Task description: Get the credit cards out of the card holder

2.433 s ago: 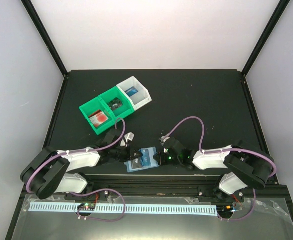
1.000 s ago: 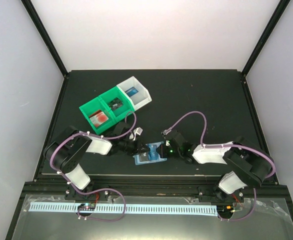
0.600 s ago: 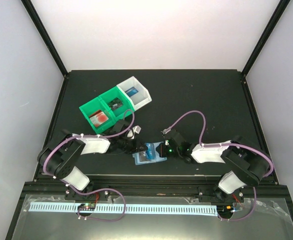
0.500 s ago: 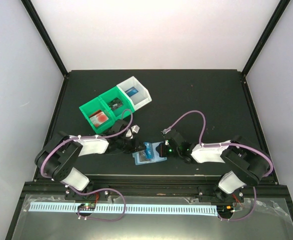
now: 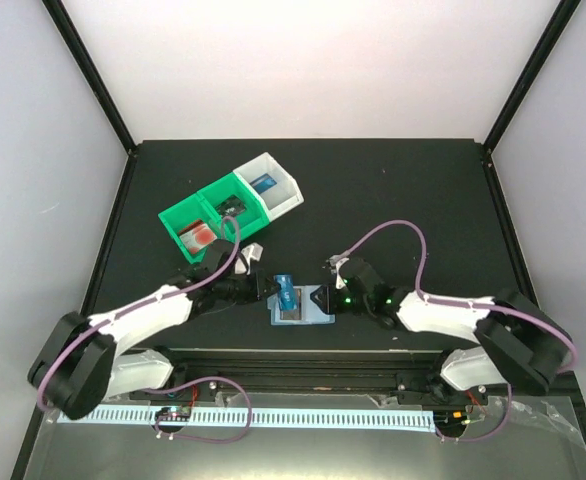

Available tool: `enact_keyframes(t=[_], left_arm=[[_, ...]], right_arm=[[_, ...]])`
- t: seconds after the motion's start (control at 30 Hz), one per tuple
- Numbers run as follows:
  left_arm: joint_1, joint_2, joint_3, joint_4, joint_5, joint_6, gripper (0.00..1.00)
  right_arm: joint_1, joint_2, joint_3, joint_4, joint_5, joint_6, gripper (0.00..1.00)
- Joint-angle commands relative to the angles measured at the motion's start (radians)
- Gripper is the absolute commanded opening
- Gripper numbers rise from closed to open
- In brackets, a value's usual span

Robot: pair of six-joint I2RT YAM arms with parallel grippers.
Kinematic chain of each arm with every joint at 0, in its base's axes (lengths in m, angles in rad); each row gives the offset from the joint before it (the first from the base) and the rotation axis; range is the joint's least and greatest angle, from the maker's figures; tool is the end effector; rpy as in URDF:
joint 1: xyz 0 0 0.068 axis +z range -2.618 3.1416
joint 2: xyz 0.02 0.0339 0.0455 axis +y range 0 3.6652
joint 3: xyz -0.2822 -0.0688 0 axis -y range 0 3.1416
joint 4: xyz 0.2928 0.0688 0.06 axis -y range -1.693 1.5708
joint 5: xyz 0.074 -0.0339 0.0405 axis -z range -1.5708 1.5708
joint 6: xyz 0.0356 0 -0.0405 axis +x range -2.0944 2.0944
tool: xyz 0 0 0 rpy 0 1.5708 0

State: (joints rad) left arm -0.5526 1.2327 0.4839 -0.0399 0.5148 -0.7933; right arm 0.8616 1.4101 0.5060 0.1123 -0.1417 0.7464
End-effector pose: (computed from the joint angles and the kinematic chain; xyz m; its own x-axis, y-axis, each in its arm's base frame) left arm 0.2085 -0.1491 0.1499 -0.9597 -0.1369 -0.2455 0.0973 0.6573 -0.7473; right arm 0.1784 0.2156 0.1213 -0.8942 -0.0098 -0.4475 -0.2843 0.7847 0.5508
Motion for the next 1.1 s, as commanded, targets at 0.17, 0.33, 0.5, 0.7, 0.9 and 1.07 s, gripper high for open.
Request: enact_keyframes(t=[0.17,0.33,0.5,0.7,0.9,1.07], left_arm=[[0.005,-0.260,-0.070,0.094,0.081,-0.113,0.02],[0.004,-0.342,-0.122,0.222,0.145,-0.209,0.02],[0.002,-0.431,-0.139,0.264,0.154,-0.261,0.02],[0.001,-0.505,-0.174,0.350,0.165,-0.341,0.02],[0.000,-0.527,-0.195,0.369,0.187,-0.356,0.02],[0.001,-0.594,-0.187,0.272,0.200,-0.315,0.30]], right_arm=[[-0.003,-0.180,-0.123,0.372,-0.302,0.207,0.41],[-0.002,-0.206,-0.148,0.537,-0.371,0.323,0.57],[0.009,-0.201,-0.144,0.595,-0.396,0.382,0.64],[0.023,-0.213,-0.120,0.615,-0.419,0.410,0.60],[0.023,-0.287,-0.144,0.589,-0.407,0.360,0.17],[0.023,-0.332,-0.157,0.529,-0.469,0.273,0.01]])
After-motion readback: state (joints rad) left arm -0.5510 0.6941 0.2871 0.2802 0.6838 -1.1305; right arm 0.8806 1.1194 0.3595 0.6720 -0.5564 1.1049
